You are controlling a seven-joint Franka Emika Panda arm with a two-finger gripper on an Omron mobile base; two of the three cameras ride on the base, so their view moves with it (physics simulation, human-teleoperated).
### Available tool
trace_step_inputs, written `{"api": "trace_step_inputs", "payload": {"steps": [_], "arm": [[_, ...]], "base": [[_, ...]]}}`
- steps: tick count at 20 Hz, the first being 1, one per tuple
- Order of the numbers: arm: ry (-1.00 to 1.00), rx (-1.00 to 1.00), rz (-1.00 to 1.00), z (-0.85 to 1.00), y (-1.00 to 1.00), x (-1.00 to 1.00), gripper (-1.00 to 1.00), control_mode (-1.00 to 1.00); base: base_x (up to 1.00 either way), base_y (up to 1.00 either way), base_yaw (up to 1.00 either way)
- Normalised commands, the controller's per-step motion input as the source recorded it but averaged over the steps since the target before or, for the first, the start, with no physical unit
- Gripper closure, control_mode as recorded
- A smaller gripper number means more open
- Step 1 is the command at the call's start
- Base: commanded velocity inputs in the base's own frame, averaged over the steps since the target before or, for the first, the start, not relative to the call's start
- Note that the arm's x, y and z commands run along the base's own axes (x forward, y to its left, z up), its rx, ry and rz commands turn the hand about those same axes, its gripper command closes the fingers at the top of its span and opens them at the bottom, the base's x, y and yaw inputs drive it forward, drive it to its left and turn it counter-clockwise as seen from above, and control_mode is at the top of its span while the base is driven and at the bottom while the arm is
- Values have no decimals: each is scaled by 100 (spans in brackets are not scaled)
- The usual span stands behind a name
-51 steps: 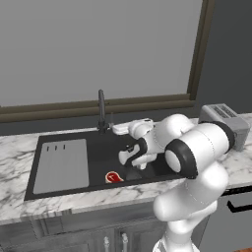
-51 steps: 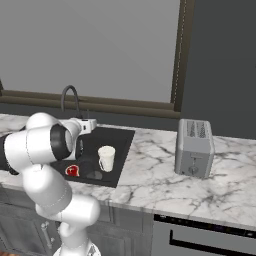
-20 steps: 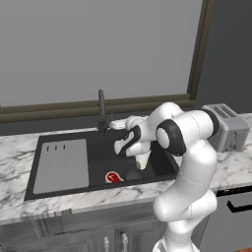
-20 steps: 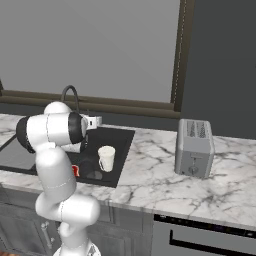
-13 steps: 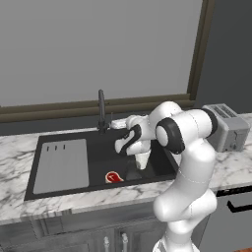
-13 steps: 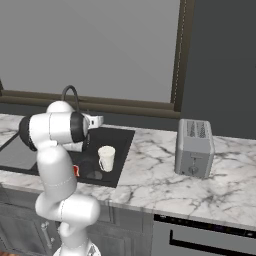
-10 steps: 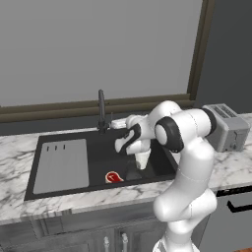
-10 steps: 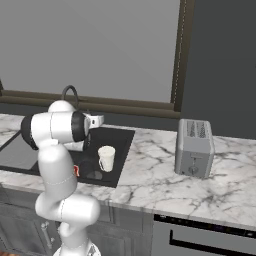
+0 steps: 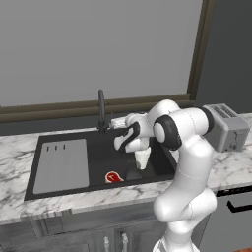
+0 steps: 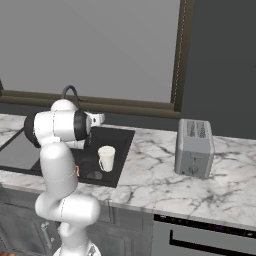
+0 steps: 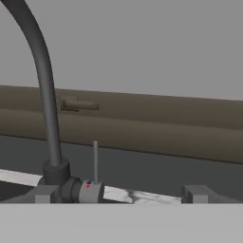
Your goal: Pick the jug and jar and place them in the sink. Then turn on the water.
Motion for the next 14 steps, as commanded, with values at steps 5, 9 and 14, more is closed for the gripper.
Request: {"api": "trace_step_inputs", "payload": {"steps": [5, 9, 14], "arm": [[-3, 0, 0, -22, 0, 6, -100, -100], [-3, -1, 0, -31, 1, 6, -100, -100], [-2, 0, 0, -24, 4, 7, -100, -100]], "base": [[0, 0, 0], [0, 0, 0], [0, 0, 0]]}}
